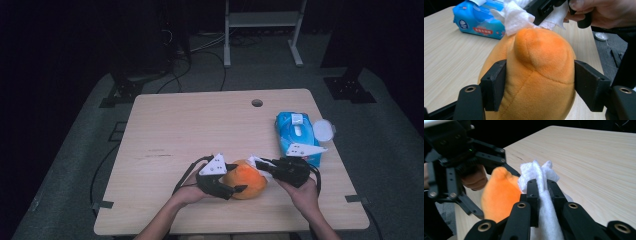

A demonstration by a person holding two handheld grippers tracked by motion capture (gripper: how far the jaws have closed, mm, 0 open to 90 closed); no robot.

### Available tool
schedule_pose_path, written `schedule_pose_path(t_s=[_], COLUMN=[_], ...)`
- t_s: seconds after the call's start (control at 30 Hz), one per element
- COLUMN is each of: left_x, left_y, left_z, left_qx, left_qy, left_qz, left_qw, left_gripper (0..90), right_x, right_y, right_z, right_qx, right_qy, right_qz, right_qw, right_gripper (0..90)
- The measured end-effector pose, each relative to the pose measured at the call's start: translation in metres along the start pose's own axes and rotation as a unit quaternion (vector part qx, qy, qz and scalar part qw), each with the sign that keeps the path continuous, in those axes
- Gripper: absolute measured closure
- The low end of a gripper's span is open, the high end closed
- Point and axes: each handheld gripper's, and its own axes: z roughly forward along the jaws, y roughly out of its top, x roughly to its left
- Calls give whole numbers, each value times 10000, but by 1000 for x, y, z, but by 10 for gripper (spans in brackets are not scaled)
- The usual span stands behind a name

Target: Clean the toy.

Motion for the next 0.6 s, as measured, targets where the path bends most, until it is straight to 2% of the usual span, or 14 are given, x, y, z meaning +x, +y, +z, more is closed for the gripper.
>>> schedule_pose_path(t_s=[0.07, 0.13, 0.23, 0.33, 0.4, 0.5, 0.6], left_x=[-2, -6, -7, -5, -6, -8, -9], left_y=[0, 0, -1, -2, -2, -2, -2], left_z=[2, 3, 2, 0, -1, 0, 2], left_qx=[-4, 55, 82, 71, 55, 38, 70], left_qy=[-45, -88, -200, -242, -278, -340, -359], left_qz=[39, 189, 298, 320, 338, 378, 423], left_qw=[10000, 9998, 9993, 9992, 9990, 9987, 9984], left_gripper=[310, 310, 309, 308, 299, 293, 297], right_x=[8, 16, 22, 16, 10, 1, 0], right_y=[3, 6, 7, 5, 3, -1, -1], right_z=[3, 7, 13, 12, 10, 7, 7], right_qx=[-41, -39, 48, 101, 164, 228, 222], right_qy=[185, 310, 324, 238, 72, -49, 34], right_qz=[-55, -143, -299, -268, -250, -129, 17], right_qw=[9998, 9994, 9990, 9993, 9995, 9996, 9997], right_gripper=[810, 809, 809, 809, 809, 809, 809])
